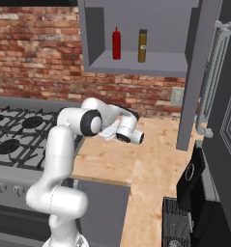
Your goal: Collect the turmeric, ketchup, and shaker from the cabinet and place them next to the stove.
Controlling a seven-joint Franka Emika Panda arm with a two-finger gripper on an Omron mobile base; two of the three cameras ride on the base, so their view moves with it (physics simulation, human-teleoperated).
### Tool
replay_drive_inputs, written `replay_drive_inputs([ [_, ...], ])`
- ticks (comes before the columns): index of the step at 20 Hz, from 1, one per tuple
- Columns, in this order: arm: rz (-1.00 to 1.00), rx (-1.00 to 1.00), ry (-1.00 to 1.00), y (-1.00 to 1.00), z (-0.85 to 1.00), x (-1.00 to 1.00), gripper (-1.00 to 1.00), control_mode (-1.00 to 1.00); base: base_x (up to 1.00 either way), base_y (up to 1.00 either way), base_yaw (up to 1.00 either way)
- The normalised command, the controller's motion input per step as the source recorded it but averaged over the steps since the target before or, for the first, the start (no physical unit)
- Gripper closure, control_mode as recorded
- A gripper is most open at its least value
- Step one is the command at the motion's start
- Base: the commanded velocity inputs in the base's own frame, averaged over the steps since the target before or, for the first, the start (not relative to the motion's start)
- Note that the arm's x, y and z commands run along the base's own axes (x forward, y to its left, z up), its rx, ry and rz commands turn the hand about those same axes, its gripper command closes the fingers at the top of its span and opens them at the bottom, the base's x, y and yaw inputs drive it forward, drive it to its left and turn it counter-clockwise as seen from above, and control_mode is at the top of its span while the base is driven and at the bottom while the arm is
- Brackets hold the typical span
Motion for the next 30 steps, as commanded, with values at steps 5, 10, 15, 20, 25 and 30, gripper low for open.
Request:
replay_drive_inputs([
  [5, 0.04, -0.02, 0.01, 0.34, -0.20, 0.24, 1.00, -1.00, 0.00, 0.00, 0.00],
  [10, 0.00, -0.07, 0.04, 0.30, -0.16, 0.13, 1.00, -1.00, 0.00, 0.00, 0.00],
  [15, 0.00, -0.09, 0.04, 0.27, -0.23, 0.13, -1.00, -1.00, 0.00, 0.00, 0.00],
  [20, 0.00, -0.02, -0.02, 0.06, -0.04, -0.01, -1.00, -1.00, 0.00, 0.00, 0.00],
  [25, 0.00, -0.01, -0.18, 0.00, 0.23, -0.37, -1.00, -1.00, 0.00, 0.00, 0.00],
  [30, 0.00, -0.02, -0.19, 0.00, 0.59, -0.19, -1.00, -1.00, 0.00, 0.00, 0.00],
])
